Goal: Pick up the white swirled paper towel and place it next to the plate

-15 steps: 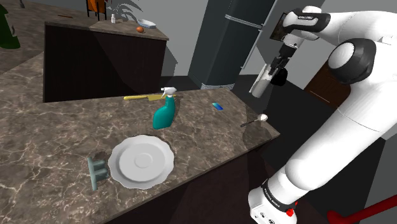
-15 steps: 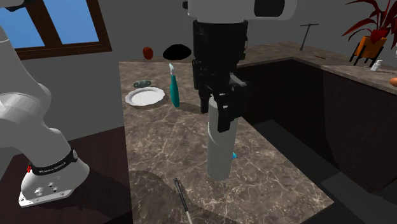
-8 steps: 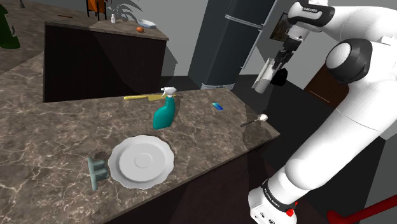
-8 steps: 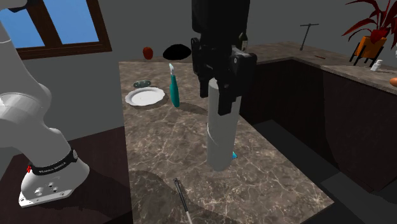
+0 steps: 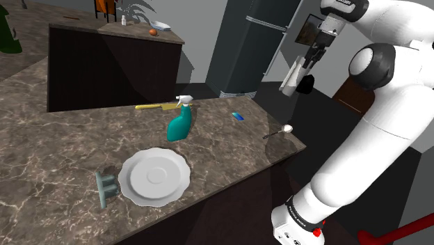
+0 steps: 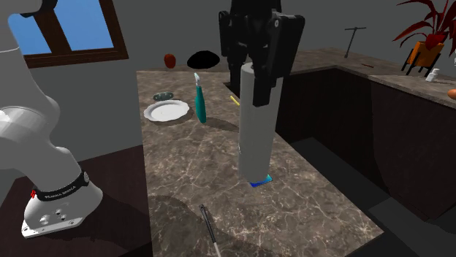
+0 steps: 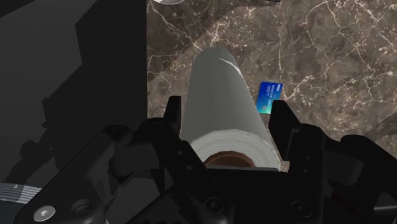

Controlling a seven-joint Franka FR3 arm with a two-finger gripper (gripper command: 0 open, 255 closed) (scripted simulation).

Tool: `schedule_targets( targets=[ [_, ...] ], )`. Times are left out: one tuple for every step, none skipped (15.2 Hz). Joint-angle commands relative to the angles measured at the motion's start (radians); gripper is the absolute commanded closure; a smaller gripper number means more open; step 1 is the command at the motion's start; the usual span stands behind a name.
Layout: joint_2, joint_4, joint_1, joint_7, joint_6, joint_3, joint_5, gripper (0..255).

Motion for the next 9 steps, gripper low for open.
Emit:
schedule_targets(
  targets=[
    [0.02,0.051,-0.01,-0.006,-0.036,-0.003,0.013,255],
    [0.03,0.077,-0.015,-0.01,-0.053,-0.004,0.02,255],
    [0.04,0.103,-0.021,-0.013,-0.071,-0.006,0.027,255],
    [0.051,0.131,-0.028,-0.017,-0.09,-0.007,0.034,255],
    [0.06,0.152,-0.033,-0.02,-0.104,-0.008,0.04,255],
    [0.026,0.103,-0.002,0.012,-0.082,0.002,0.017,255],
    [-0.005,0.058,0.028,0.044,-0.062,0.013,-0.004,255],
    [-0.034,0.017,0.054,0.076,-0.044,0.024,-0.023,255],
    [-0.061,-0.022,0.077,0.108,-0.027,0.038,-0.041,255]
  ],
)
